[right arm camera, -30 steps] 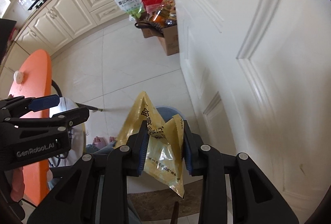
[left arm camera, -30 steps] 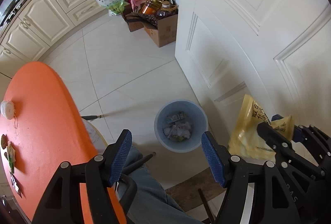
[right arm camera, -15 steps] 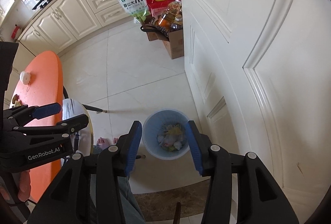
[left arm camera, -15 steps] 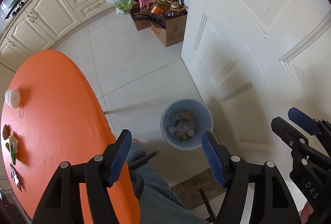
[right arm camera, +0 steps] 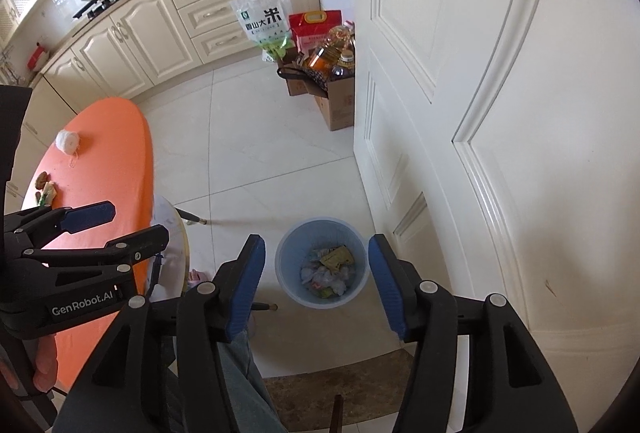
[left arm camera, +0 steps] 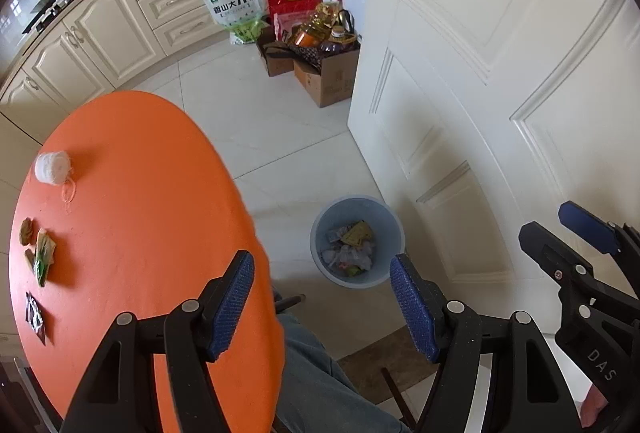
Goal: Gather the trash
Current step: 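Move both open grippers back toward the orange table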
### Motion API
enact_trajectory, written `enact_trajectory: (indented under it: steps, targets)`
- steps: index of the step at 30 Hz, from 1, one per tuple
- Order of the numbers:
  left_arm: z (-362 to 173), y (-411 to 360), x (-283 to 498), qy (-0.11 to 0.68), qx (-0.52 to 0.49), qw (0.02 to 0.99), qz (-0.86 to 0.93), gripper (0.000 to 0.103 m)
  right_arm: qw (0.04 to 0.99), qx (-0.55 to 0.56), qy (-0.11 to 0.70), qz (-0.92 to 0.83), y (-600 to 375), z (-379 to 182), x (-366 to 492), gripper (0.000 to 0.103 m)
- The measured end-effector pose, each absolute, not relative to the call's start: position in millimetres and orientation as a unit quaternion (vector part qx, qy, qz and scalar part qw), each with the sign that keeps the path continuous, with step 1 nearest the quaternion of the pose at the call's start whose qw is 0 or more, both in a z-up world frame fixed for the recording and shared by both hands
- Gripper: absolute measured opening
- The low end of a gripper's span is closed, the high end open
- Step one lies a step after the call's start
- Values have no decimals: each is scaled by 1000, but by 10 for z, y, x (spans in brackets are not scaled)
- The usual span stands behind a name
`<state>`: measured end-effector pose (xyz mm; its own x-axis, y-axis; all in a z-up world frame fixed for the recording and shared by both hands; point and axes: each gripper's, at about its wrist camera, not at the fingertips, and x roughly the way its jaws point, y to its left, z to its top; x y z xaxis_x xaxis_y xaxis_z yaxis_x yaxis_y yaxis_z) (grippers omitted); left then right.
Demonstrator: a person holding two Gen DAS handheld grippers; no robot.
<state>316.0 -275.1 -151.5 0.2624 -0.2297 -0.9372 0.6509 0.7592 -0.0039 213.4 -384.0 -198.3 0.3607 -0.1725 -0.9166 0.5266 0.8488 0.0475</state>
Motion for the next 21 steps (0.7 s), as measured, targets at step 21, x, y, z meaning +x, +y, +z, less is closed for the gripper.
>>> enact_trajectory:
  steps: [21]
  targets:
    - [-763, -301, 2785, 488, 73, 853, -168, 85, 849, 77, 513, -105, -2243, -1548, 2851, 94]
